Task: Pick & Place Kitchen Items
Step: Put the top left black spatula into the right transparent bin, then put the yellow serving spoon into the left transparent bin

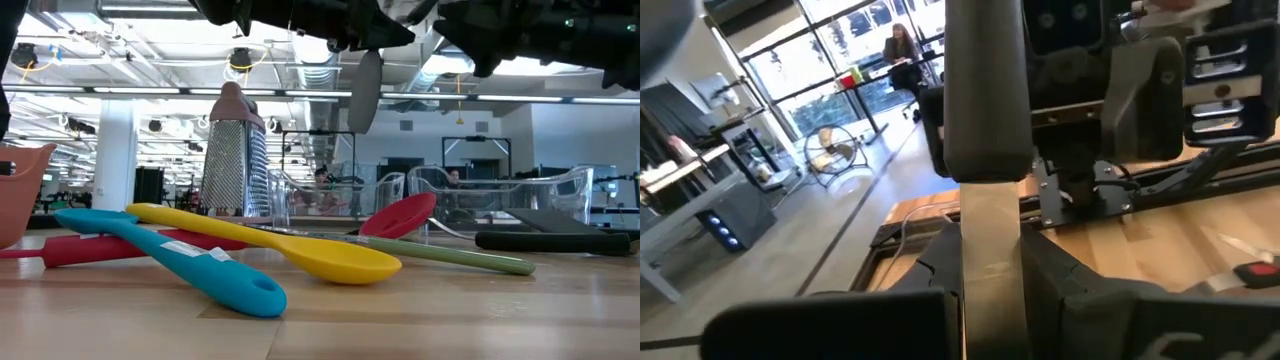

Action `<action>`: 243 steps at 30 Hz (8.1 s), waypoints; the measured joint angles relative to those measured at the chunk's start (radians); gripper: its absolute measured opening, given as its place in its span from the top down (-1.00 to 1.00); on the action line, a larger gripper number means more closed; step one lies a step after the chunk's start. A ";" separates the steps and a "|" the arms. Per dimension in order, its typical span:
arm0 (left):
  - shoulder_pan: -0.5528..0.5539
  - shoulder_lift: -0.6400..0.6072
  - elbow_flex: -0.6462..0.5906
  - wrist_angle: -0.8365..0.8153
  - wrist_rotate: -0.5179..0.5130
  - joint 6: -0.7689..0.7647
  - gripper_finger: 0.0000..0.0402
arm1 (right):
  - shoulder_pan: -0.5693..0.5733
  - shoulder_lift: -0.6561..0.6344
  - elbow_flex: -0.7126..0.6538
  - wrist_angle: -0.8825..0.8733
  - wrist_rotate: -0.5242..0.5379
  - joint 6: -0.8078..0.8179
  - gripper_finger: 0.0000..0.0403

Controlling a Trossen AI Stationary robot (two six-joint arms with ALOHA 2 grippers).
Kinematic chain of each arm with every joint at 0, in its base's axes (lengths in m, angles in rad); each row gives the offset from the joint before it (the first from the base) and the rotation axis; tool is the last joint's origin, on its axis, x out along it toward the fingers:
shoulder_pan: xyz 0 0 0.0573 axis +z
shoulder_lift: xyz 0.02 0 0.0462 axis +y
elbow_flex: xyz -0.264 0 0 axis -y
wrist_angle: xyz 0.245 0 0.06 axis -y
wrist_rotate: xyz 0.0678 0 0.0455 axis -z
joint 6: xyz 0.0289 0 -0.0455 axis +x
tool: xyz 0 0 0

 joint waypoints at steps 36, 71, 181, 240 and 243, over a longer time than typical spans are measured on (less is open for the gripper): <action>-0.010 0.000 0.000 0.006 0.016 -0.024 0.85 | -0.037 0.241 0.187 0.112 0.000 -0.023 0.58; -0.010 0.000 0.000 0.005 0.017 -0.027 0.75 | -0.038 0.239 0.187 0.116 0.000 -0.026 0.68; -0.011 -0.704 -0.631 -0.098 -0.097 -0.273 0.69 | -0.611 0.243 0.944 -1.838 -0.161 0.123 -0.05; -0.264 -0.702 -0.584 -0.089 -0.095 -0.259 0.80 | 0.209 -0.068 0.175 -0.807 0.183 0.126 0.99; -0.275 -0.689 -0.540 -0.091 -0.077 -0.216 0.94 | 0.210 -0.078 0.175 -0.810 0.183 0.118 0.99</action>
